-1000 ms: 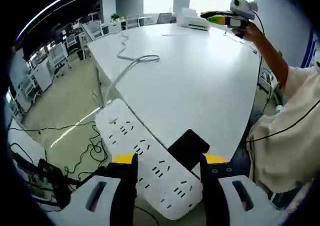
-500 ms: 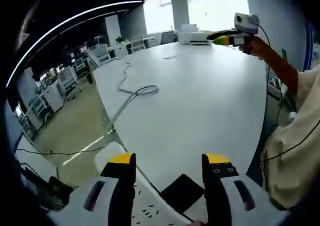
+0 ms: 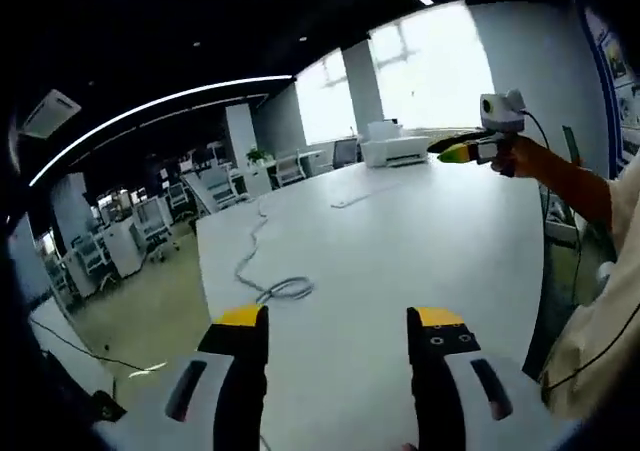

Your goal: Pick up the power strip scattered on the table, fix it on the side mounting bracket of the table, and press the switch

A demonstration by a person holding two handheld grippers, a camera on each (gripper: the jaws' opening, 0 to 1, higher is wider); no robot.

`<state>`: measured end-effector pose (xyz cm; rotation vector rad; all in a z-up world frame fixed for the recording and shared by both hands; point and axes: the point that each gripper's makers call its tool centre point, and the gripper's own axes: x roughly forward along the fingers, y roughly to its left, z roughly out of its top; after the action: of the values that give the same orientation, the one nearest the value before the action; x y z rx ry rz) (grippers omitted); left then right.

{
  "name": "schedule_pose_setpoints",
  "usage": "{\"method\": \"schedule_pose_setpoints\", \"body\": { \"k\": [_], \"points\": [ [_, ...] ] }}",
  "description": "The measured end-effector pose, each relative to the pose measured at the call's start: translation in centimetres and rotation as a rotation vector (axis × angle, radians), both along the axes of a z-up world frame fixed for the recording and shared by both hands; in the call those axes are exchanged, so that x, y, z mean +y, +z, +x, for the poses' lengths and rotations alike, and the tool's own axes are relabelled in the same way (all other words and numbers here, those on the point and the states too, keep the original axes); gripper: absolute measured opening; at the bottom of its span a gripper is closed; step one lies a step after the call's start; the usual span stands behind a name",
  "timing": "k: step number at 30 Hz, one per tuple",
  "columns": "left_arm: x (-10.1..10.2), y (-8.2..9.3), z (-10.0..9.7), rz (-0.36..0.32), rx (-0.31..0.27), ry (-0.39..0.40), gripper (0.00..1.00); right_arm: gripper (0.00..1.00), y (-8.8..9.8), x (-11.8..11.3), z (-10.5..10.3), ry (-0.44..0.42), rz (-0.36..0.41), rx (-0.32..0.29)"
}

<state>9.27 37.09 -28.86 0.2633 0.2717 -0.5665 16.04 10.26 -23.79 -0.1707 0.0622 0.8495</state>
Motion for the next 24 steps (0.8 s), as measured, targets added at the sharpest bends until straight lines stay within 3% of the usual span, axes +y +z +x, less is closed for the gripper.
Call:
{"method": "schedule_pose_setpoints", "body": {
  "k": [1,3,8,14,16,18,21,24],
  "points": [
    [0.3,-0.2,0.1,0.004,0.011,0.044,0.59,0.26,0.1,-0.5,0.0,-0.010,0.009,-0.004],
    [0.3,0.1,0.4,0.047,-0.033,0.068,0.59,0.26,0.2,-1.5,-0.2,-0.029,0.026,-0.009],
    [-0.5,1.9,0.3,-0.048,-0.111,0.096,0.59,0.28,0.0,-3.7,-0.5,-0.069,0.045,-0.013],
    [1.3,2.5,0.6,-0.054,-0.172,0.229,0.62,0.30,-0.5,-6.8,-0.7,-0.151,0.084,-0.018],
    [1.3,2.8,0.5,-0.073,-0.196,0.225,0.62,0.30,-0.4,-7.6,-0.9,-0.167,0.105,-0.021],
    [0.9,3.6,0.4,-0.138,-0.226,0.218,0.62,0.31,-0.3,-8.6,-1.2,-0.181,0.123,-0.021],
    [0.4,4.3,0.0,-0.143,-0.286,0.211,0.62,0.32,-0.1,-10.1,-1.7,-0.213,0.139,-0.030],
    [0.1,4.5,-0.4,-0.162,-0.306,0.212,0.63,0.33,0.1,-11.6,-2.4,-0.239,0.178,-0.039]
  ]
}}
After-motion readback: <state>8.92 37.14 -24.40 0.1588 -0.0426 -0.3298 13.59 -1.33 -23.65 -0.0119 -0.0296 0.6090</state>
